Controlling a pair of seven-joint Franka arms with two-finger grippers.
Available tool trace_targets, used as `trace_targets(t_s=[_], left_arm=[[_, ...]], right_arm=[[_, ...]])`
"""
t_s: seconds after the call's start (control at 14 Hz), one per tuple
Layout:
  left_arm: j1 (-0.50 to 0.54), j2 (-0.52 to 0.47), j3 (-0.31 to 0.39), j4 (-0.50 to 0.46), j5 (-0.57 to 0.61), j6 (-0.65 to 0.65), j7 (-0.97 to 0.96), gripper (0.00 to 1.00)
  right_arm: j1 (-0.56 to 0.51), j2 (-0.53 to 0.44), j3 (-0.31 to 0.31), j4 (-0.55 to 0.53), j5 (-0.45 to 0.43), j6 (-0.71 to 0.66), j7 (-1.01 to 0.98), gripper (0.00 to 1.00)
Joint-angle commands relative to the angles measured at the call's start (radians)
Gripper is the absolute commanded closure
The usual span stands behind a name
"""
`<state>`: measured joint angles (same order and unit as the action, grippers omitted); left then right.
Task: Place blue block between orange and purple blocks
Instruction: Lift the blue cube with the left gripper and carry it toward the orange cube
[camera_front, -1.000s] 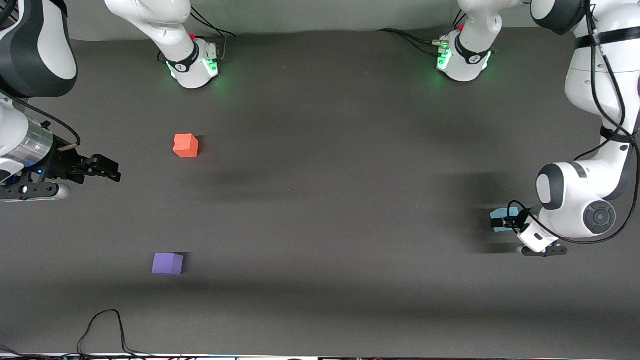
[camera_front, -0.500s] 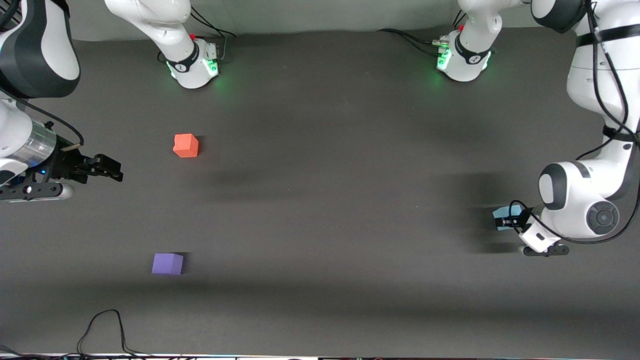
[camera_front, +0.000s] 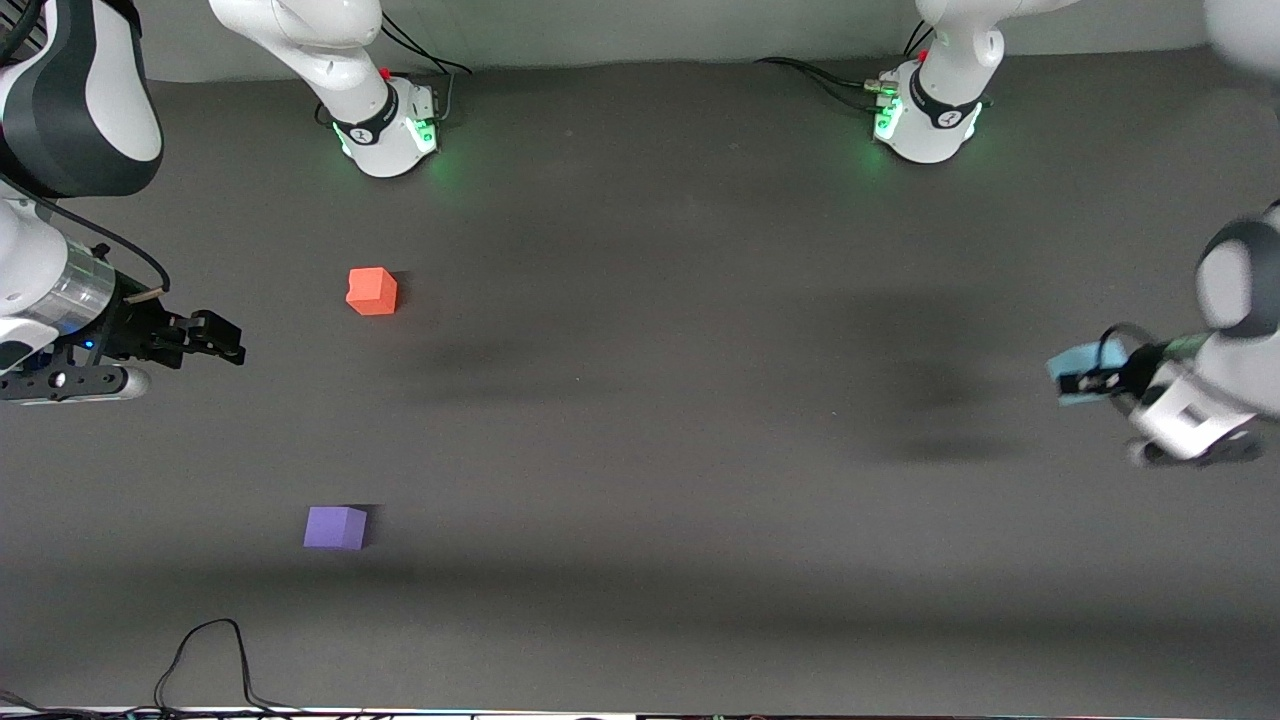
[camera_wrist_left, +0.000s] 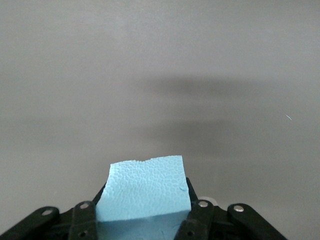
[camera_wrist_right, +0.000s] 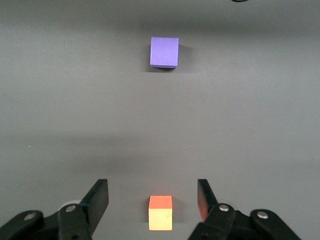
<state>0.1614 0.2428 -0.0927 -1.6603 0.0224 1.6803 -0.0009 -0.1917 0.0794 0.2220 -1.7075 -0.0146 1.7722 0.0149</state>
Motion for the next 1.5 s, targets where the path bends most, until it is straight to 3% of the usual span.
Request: trace_targets(t_s=[0.0, 0.29, 0.5, 0.71, 1.07, 1.21, 1.36, 1.43], left_arm=[[-0.008, -0.201, 0.001, -0.058, -0.002, -0.103, -0.016, 0.66], [-0.017, -0.309, -0.015, -0.059, -0.019, -0.204, -0.019, 0.66], [-0.097, -0.254, -0.160, -0.030, -0.019, -0.212, -0.263, 0.66], [-0.245, -0.034, -0.321, 0.140, -0.006, -0.150, -0.660, 0.66], [-0.667, 0.482, -0.328, 0.524, 0.155, 0.092, -1.248, 0.66], [-0.791, 0.631, -0.280, 0.626, 0.203, 0.194, -1.330, 0.66], [-0.931, 0.720, -0.141, 0.639, 0.200, 0.310, -1.350, 0.66], [-0.979, 0.777, -0.106, 0.660, 0.197, 0.355, -1.354, 0.67]], right_arm=[[0.005, -0.026, -0.004, -0.026, 0.008, 0.018, -0.023, 0.11], [0.003, -0.041, -0.007, -0.043, 0.008, 0.003, -0.024, 0.02], [0.003, -0.055, -0.007, -0.067, 0.010, 0.004, -0.010, 0.03], [0.001, -0.069, -0.007, -0.090, 0.010, 0.004, -0.010, 0.03], [0.003, -0.069, -0.007, -0.092, 0.010, 0.012, -0.007, 0.03], [0.001, -0.069, -0.007, -0.103, 0.010, 0.013, -0.007, 0.03], [-0.002, -0.066, -0.007, -0.104, 0.010, 0.021, -0.006, 0.03], [-0.002, -0.066, -0.007, -0.106, 0.010, 0.030, -0.007, 0.03]])
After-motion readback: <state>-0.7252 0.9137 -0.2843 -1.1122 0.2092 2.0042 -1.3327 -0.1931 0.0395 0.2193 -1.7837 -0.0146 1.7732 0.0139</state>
